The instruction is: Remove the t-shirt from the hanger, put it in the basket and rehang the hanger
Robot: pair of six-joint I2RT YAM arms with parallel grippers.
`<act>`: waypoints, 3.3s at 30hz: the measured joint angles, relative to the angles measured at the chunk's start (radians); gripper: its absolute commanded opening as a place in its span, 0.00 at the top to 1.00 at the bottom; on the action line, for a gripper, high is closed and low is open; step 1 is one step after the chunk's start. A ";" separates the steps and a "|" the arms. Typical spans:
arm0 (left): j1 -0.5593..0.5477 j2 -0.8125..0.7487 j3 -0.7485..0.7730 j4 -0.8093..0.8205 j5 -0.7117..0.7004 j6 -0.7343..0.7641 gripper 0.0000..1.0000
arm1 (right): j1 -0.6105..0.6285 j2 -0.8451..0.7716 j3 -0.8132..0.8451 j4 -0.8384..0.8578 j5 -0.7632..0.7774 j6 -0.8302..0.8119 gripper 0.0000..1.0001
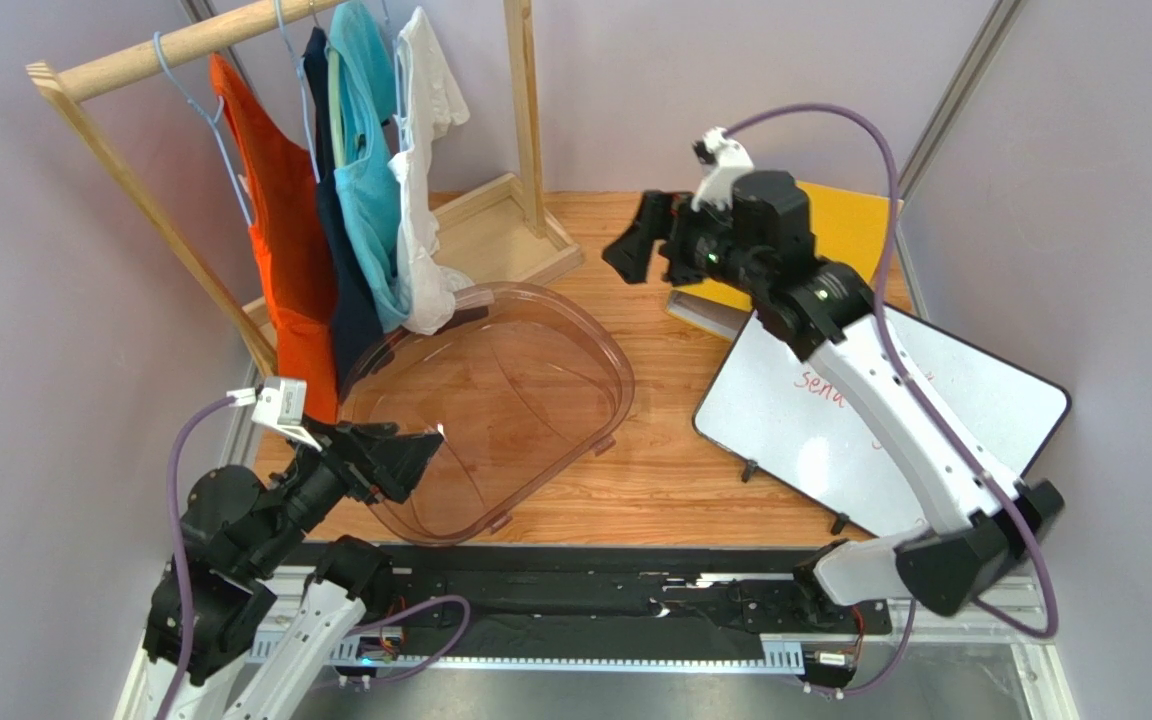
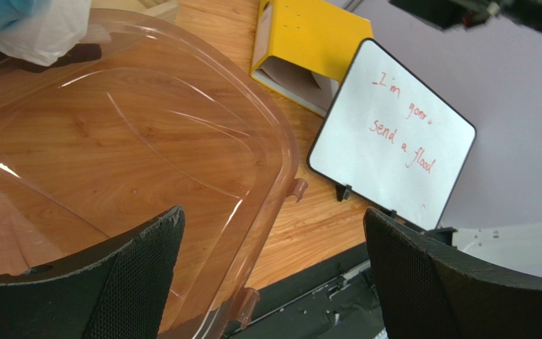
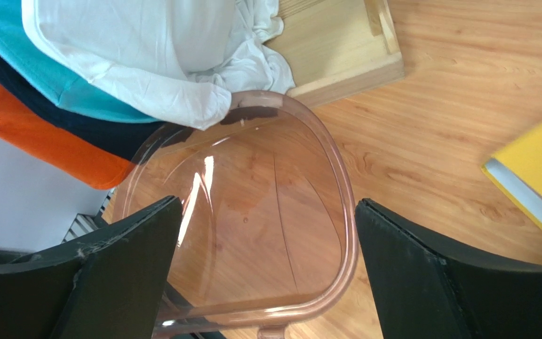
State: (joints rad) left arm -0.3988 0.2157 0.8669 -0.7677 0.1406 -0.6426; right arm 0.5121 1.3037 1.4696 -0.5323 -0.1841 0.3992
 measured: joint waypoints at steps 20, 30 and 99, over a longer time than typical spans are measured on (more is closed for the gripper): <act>0.000 -0.100 0.100 -0.205 0.028 -0.025 0.11 | 0.372 0.859 0.970 0.192 0.249 -0.015 0.24; 0.000 -0.100 0.175 -0.222 0.030 -0.026 0.17 | 0.394 0.995 1.015 0.315 0.295 -0.013 0.49; -0.223 0.864 0.641 0.457 0.369 -0.209 0.23 | 0.063 -0.193 -0.016 0.485 0.456 -0.493 1.00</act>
State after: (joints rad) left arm -0.6220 1.0798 1.5082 -0.3107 0.5091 -0.8520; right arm 0.5755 1.1107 1.4536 -0.0475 0.2722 -0.0937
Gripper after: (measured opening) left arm 0.766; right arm 0.029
